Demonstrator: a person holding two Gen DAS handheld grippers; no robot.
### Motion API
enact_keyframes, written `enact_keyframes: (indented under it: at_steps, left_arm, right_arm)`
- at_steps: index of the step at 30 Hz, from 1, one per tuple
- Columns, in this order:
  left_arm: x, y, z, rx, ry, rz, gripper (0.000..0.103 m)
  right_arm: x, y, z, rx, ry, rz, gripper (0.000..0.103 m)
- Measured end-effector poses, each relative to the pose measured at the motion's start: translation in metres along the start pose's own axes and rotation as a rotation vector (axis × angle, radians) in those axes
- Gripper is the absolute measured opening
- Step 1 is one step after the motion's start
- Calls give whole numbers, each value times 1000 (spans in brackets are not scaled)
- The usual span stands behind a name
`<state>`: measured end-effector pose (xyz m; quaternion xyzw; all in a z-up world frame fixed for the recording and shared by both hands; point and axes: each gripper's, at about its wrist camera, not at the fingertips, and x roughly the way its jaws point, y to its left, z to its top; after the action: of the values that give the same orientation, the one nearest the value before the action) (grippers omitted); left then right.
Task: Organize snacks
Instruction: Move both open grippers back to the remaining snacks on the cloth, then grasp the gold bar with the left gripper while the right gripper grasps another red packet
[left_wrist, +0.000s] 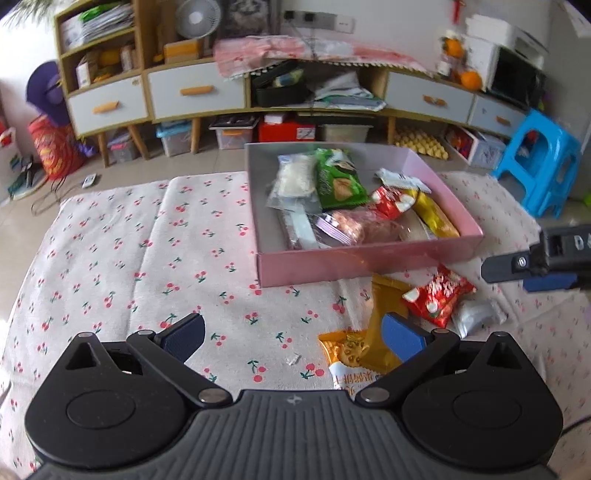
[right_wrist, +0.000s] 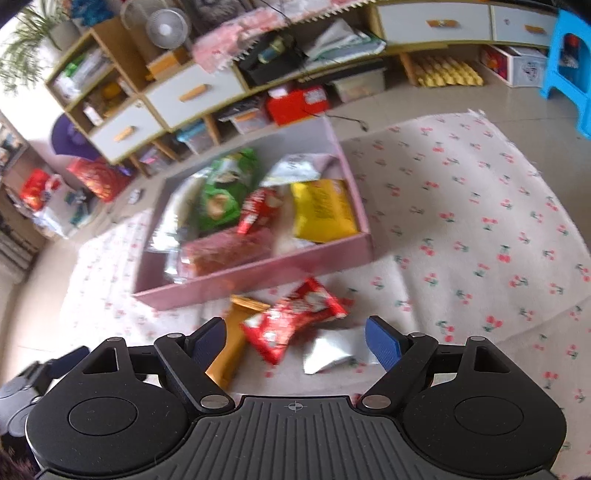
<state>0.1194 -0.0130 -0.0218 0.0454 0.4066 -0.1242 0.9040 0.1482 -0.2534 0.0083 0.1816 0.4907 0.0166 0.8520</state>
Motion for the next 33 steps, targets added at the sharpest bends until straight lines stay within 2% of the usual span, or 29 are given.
enact_keyframes:
  at_steps: [7,14,18,26,30,33]
  left_arm:
    - [16,-21,-6,95,16,-69,99]
    - [30,-48,-2,178,24,-167,75]
    - [38,-54,0,173,45,-179,62]
    - [49,-51,-1,144,104,-149,39]
    - [46,-49,-2,142,118,-158,30]
    - [43,-45,-2,117,123,-152,29]
  right_arm:
    - [13,-16,-6,-26,43,-80,84]
    - [19,-28,-4,-6,56,-78,84]
    - [22,-30,0,12,51,-58,84]
    - [29,-34,6,81,53,-4,84]
    - [31,-34,11,132,44,31,84]
    - [33,-28,13,149,47,55,82]
